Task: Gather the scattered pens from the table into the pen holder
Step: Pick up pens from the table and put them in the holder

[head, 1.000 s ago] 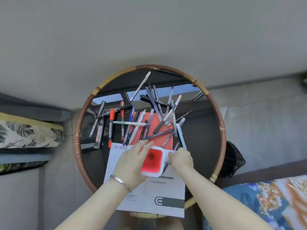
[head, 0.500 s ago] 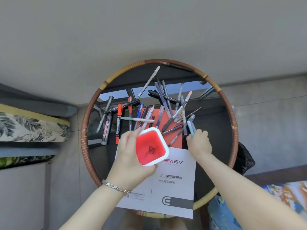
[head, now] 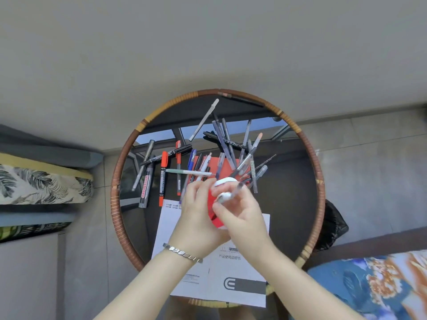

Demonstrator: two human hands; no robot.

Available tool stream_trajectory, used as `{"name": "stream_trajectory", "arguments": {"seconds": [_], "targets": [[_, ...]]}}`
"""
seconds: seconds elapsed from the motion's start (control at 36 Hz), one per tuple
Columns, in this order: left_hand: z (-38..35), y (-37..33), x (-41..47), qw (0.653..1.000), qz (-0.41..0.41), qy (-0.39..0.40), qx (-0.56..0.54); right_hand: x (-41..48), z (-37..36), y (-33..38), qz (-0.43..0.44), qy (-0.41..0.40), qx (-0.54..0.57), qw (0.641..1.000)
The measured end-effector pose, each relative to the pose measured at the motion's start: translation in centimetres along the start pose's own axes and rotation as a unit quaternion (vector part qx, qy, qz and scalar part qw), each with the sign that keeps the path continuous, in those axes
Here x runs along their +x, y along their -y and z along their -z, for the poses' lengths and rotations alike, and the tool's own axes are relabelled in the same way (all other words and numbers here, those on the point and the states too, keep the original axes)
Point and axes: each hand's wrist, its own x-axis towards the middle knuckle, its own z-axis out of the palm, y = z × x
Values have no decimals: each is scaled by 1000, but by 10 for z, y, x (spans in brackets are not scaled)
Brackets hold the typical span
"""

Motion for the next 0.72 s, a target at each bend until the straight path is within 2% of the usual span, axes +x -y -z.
{"name": "stream_trajectory", "arguments": {"seconds": [0.11,0.19,0.25,0.31,0.36,0.44,0.58,0.72], "targets": [[9,6,6,999,16,-22,-21,-1,8,15,-2,-12,-37,999],[16,11,9,999,36,-23,-29,19,28,15,3,-115,-95,989],[20,13,11,999,37,-25,-19,48,50,-3,-44,-193,-180,963],[22,16,12,999,35,-29,-11,80,69,-29,-141,-233,-257,927],[24,18,13,999,34,-29,-10,104,79,-54,-217,-234,-299,899],[26,21,13,999,35,-32,-7,124,76,-71,-250,-234,-370,864],[30,18,9,999,29,-36,-8,133,73,-80,-263,-289,-369,843],[29,19,4,999,35,-33,-10,127,88,-83,-241,-308,-311,866]]}}
